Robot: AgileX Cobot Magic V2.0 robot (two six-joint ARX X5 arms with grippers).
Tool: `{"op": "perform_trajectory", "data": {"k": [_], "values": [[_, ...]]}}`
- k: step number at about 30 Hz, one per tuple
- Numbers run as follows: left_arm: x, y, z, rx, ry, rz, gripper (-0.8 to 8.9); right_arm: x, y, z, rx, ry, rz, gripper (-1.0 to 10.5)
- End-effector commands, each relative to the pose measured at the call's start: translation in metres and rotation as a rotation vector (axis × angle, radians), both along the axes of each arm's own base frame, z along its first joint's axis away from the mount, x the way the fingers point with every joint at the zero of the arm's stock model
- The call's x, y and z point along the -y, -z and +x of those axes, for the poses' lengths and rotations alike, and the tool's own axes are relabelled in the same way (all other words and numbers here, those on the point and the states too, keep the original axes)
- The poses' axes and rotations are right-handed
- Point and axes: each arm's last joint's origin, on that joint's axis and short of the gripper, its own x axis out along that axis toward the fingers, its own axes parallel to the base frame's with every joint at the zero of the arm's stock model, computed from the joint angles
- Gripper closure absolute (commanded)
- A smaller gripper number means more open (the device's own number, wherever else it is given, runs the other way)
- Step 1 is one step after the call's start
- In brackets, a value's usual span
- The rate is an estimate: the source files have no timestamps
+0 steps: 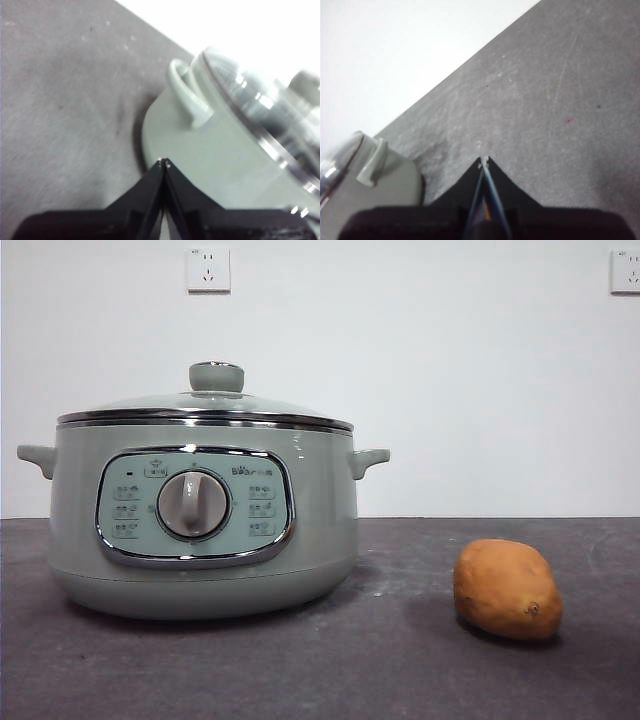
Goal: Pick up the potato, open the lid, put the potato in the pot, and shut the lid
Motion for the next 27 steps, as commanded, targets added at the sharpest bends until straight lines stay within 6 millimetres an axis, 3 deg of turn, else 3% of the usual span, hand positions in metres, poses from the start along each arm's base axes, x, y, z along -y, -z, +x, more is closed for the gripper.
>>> {"op": "perform_trajectory", "data": {"k": [1, 10, 21, 27], "values": [[0.000, 0.001, 0.001, 0.013, -0.009, -0.041, 8.17, 0.000, 0.001, 0.001, -0.001, 0.012, 0.049, 9.6], [0.002, -0.033, -0.003, 0.170, 0.078, -0.007, 8.20, 0.001, -0.036, -0.005, 0.063, 0.001, 0.040, 9.6], [0.003, -0.121, -0.023, 0.282, 0.141, 0.290, 8.20, -0.003, -0.121, -0.001, 0.039, -0.152, -0.200, 9.6], [0.004, -0.161, -0.023, 0.258, 0.198, 0.400, 8.19, -0.006, -0.162, 0.011, -0.011, -0.235, -0.270, 9.6]]}}
